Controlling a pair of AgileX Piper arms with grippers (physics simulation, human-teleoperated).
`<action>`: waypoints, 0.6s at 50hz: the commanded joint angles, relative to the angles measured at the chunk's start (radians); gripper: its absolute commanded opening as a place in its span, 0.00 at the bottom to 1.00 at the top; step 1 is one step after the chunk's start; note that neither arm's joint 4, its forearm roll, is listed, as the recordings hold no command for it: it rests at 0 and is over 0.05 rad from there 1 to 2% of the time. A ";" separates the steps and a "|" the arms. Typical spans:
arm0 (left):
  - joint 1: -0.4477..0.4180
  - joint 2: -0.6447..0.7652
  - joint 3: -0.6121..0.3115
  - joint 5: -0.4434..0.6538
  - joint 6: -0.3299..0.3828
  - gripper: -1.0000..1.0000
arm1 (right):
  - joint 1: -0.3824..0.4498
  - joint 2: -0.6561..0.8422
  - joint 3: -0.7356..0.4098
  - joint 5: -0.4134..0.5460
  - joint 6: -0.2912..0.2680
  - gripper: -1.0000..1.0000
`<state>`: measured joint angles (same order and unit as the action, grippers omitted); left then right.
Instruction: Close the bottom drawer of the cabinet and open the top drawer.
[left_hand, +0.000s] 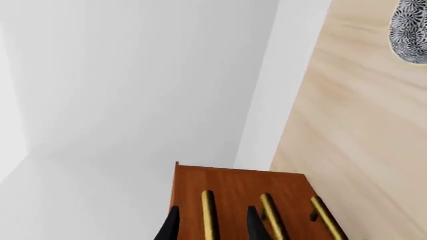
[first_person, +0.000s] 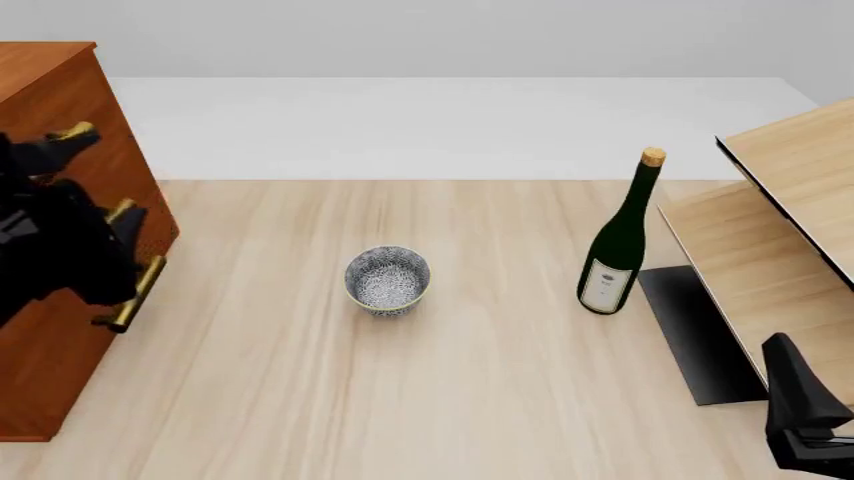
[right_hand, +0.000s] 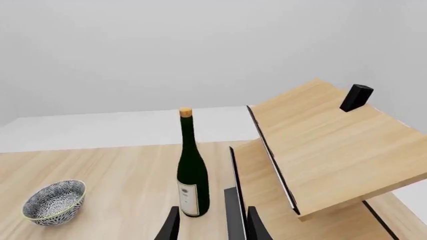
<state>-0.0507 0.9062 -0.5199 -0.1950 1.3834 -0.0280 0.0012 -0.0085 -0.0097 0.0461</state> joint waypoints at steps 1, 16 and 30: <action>0.046 0.003 0.008 -0.025 0.014 1.00 | 0.002 0.000 0.000 0.000 -0.003 1.00; 0.086 0.030 -0.007 -0.033 0.009 1.00 | 0.000 0.000 0.000 0.000 -0.007 1.00; 0.111 0.097 -0.015 -0.064 0.013 1.00 | -0.002 0.000 0.000 0.000 -0.011 1.00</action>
<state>0.0381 0.9688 -0.5348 -0.2387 1.3890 -0.0292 0.0010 -0.0087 -0.0097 0.0376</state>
